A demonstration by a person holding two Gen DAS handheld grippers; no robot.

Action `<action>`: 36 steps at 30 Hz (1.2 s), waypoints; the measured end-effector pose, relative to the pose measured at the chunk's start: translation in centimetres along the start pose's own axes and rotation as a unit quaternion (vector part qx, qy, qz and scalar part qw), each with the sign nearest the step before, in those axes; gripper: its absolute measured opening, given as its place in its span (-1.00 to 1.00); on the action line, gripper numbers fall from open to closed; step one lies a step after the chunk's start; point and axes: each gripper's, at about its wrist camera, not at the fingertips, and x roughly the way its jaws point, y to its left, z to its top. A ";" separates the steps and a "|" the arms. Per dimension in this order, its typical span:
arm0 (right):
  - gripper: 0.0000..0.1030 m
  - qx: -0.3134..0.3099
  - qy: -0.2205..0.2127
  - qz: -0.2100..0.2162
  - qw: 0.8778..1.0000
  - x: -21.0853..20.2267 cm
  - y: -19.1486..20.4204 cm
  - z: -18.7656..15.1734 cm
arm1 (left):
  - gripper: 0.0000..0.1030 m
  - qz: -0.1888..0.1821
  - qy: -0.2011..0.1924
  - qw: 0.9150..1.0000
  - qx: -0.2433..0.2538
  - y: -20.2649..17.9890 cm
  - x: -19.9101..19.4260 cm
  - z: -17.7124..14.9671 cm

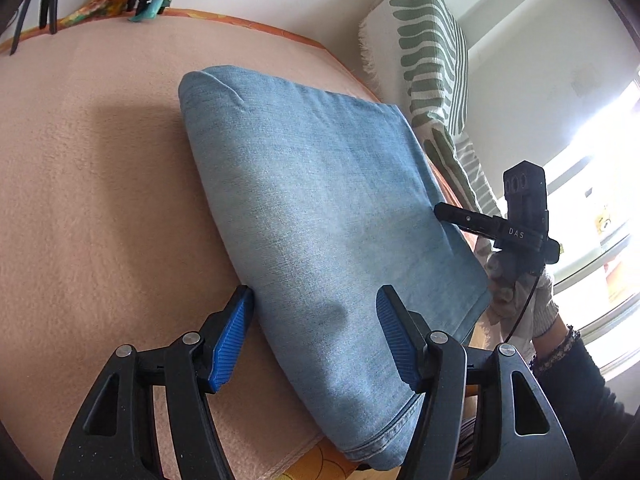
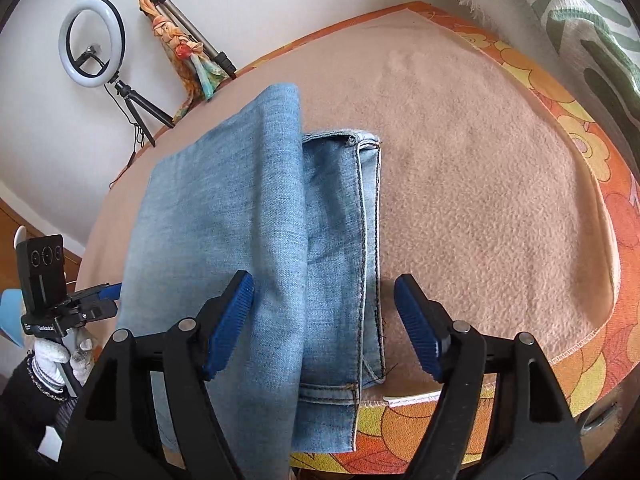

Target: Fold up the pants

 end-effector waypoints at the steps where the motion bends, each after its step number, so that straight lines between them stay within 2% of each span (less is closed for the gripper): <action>1: 0.47 0.000 0.000 0.010 1.000 0.1 -0.1 0.1 | 0.23 -0.001 0.001 1.000 -0.003 0.2 0.2 0.0; 3: 0.47 0.001 0.002 0.031 1.000 0.4 -0.2 0.1 | 0.23 -0.006 -0.003 1.000 -0.009 0.4 0.4 0.0; 9: 0.51 0.002 -0.018 0.056 0.998 0.7 -0.3 -0.7 | 0.23 -0.025 -0.016 0.999 -0.032 0.8 0.9 0.5; 10: 0.43 0.003 -0.020 0.059 0.998 0.6 -0.3 -0.9 | 0.22 -0.026 -0.018 0.999 -0.032 0.8 1.0 0.5; 11: 0.21 0.002 -0.015 0.065 0.998 0.9 -0.1 -1.0 | 0.22 -0.028 -0.018 0.999 -0.030 0.6 1.0 0.6; 13: 0.11 0.001 -0.015 0.064 0.998 1.2 0.3 -1.1 | 0.21 -0.029 -0.019 0.999 -0.025 0.4 1.3 0.6; 14: -0.02 0.002 -0.016 0.068 0.998 1.2 0.5 -1.1 | 0.19 -0.031 -0.020 0.999 -0.025 0.2 1.5 0.8; 15: -0.06 0.003 -0.018 0.066 0.998 1.2 0.7 -1.2 | 0.07 -0.030 -0.021 0.999 -0.024 0.1 1.7 0.9; 18: -0.35 -0.001 -0.024 0.041 0.999 0.9 1.6 -1.1 | -0.31 -0.026 -0.026 0.999 -0.016 -0.2 1.9 1.1; 20: -0.54 -0.010 -0.028 0.017 0.999 0.5 2.5 -0.9 | -0.43 -0.026 -0.033 0.999 -0.009 -0.4 1.7 1.2; 22: -0.59 -0.025 -0.032 -0.011 0.999 0.2 4.1 -0.5 | -0.56 -0.022 -0.039 0.999 0.003 -0.8 1.4 1.3; 28: -0.64 -0.060 -0.051 -0.070 0.994 -1.4 7.6 0.1 | -0.65 -0.024 -0.050 0.998 0.017 -1.4 0.5 1.4; 36: -0.68 -0.117 -0.084 -0.082 0.986 -5.3 12.3 1.0 | -0.69 -0.036 -0.074 0.996 0.039 -2.8 -1.9 1.8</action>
